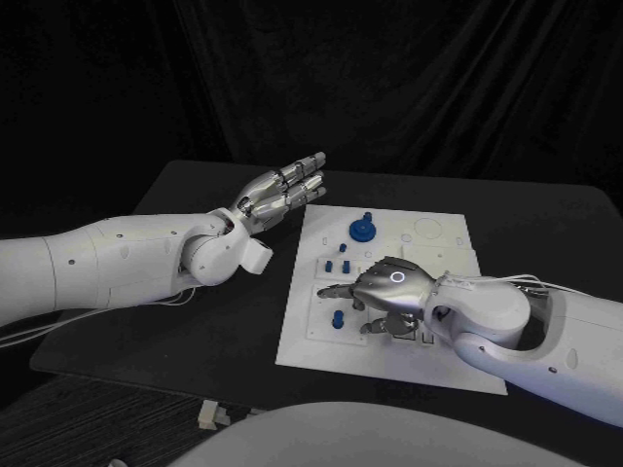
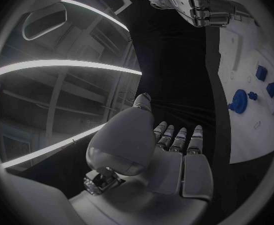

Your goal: Assemble the parts on the task board

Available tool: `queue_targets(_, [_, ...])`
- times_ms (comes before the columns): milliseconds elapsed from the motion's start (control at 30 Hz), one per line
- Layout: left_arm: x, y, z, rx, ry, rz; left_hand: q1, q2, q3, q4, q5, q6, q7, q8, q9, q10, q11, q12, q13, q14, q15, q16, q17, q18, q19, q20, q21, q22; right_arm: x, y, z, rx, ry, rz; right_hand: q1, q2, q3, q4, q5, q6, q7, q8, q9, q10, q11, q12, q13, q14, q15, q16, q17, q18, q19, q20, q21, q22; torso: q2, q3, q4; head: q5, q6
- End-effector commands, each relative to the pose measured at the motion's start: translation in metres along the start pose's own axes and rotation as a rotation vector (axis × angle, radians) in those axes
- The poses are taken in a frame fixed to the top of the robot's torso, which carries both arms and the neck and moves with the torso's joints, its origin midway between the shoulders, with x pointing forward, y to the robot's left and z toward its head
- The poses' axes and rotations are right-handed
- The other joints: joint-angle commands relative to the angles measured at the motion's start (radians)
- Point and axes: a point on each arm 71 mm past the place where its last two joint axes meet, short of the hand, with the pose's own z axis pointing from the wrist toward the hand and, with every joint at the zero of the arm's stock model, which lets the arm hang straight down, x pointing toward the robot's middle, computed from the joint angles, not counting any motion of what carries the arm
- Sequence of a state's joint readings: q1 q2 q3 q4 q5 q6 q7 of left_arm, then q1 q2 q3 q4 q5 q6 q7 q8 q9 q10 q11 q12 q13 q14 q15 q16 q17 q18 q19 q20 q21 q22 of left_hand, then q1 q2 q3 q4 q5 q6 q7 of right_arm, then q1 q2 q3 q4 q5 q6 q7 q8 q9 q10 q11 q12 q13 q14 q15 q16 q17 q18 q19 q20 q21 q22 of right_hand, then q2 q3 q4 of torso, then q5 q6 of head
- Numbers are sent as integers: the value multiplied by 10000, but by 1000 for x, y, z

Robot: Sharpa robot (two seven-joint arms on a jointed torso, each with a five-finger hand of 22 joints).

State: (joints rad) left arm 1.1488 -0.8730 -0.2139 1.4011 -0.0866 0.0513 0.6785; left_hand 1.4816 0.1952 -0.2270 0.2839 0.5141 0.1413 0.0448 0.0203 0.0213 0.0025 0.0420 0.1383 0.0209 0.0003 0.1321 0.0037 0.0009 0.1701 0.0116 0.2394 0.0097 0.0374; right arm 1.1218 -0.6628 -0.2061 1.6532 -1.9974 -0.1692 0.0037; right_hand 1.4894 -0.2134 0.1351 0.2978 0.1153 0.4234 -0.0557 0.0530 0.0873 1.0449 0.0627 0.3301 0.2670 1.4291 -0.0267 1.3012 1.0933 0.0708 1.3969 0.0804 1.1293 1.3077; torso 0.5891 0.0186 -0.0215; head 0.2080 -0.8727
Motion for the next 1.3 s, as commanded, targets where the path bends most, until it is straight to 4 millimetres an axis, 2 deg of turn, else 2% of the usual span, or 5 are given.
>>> queue_targets(33, [2, -2, 1, 396, 76, -162, 121, 11, 9, -39, 44, 11, 69, 29, 11, 19, 74, 43, 6, -3, -32, -37, -9, 86, 27, 64, 39, 4, -11, -7, -10, 218, -1009, -50, -53, -15, -33, -1, -54, 77, -1, 55, 5, -100, 3, 57, 17, 2, -19, 6, 25, 178, 11, -7, -3, 1416, 0, 2, -7, -1, 1])
queue_targets(267, [2, -2, 1, 410, 77, -159, 168, 4, 21, -55, 66, 11, 66, 29, 11, 23, 132, 64, 9, -3, -20, -37, -9, 88, 30, 71, 41, 9, -41, -32, -43, 758, -2248, 674, 406, 635, 585, -49, 453, 1001, 164, 443, 96, -26, -58, 206, 59, 40, -12, 10, 21, 172, 66, 6, -21, 1435, -12, 3, -10, -98, 1])
queue_targets(533, [3, -2, 2, 417, 90, -162, 238, 2, 37, -57, 84, 17, 14, 31, 12, 39, 337, 150, 20, -3, -18, -37, -9, 95, 39, 83, 49, 23, -73, -79, -95, 2772, -3025, 2835, 869, 1155, 1185, -399, 1452, 5147, 1473, 2634, 1095, 1006, -477, 1082, 429, -115, -236, -399, -527, 237, -12, -192, -407, 1361, -5, 1, -8, -261, 1])
queue_targets(1033, [5, 0, 5, 375, 141, -184, 303, 5, 42, -30, 87, 2, -46, 28, 11, 83, 756, 373, 48, -3, -25, -37, -9, 103, 52, 96, 61, 38, -49, -119, -137, 6768, -21, 5202, -4830, 1618, -156, -104, 282, 6785, 909, 2518, 1447, 4985, -1206, 11958, 12300, 1130, -783, 1974, 3505, -299, 1115, -716, 2418, 2098, -7, -7, -3, -855, 1])
queue_targets(1300, [4, 0, 4, 372, 143, -194, 314, 10, 44, -25, 93, -1, -62, 28, 10, 97, 847, 437, 56, -3, -4, -37, -9, 102, 55, 105, 64, 42, -31, -124, -138, 8132, 2794, 4732, -5598, 1353, 150, -41, 110, 7344, 953, 2310, 1719, 5258, -902, 12407, 13038, 1417, -704, 2696, 4775, -701, 1728, -654, 4383, 2621, 3, -2, -7, -1034, 1])
